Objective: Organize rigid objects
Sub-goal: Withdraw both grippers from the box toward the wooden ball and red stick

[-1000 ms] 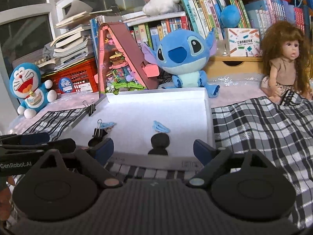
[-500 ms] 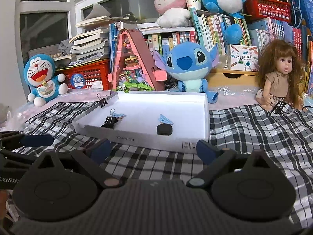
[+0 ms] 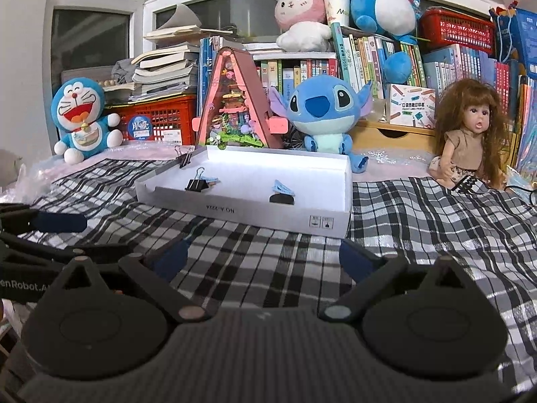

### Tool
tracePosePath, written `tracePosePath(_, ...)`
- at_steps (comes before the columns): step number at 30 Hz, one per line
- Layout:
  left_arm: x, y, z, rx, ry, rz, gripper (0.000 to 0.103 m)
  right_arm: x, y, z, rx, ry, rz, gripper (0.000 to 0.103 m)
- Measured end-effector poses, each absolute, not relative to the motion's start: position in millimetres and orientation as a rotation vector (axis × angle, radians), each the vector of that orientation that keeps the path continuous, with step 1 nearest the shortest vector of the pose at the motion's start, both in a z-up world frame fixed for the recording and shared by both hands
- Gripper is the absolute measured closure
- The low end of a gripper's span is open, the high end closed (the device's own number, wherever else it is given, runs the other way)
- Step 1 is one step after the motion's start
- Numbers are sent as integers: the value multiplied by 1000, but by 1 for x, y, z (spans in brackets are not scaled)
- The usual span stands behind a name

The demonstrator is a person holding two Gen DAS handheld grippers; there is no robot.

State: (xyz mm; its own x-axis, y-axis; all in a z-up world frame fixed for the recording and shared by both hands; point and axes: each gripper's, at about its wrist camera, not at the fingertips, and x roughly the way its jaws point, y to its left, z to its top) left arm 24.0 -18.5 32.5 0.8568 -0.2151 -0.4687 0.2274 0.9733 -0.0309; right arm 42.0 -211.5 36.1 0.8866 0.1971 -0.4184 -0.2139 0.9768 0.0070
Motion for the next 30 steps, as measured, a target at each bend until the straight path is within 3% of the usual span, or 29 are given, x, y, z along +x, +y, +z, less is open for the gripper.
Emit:
tracePosePath(20,3,-4,6,-12,533,-200,24,7,-210,9,-85,442,202,2)
tracePosePath(26,5,0,5,-19,541,-189,37,3,-211,9,-102,433,188,2)
tracePosePath(28,6,3,5,-25,549,-189,47,2,-215,10,-121,436,175,3)
tracePosePath(30,8,4,4,-28,557,-185,49,2,-219,9,-140,450,168,5)
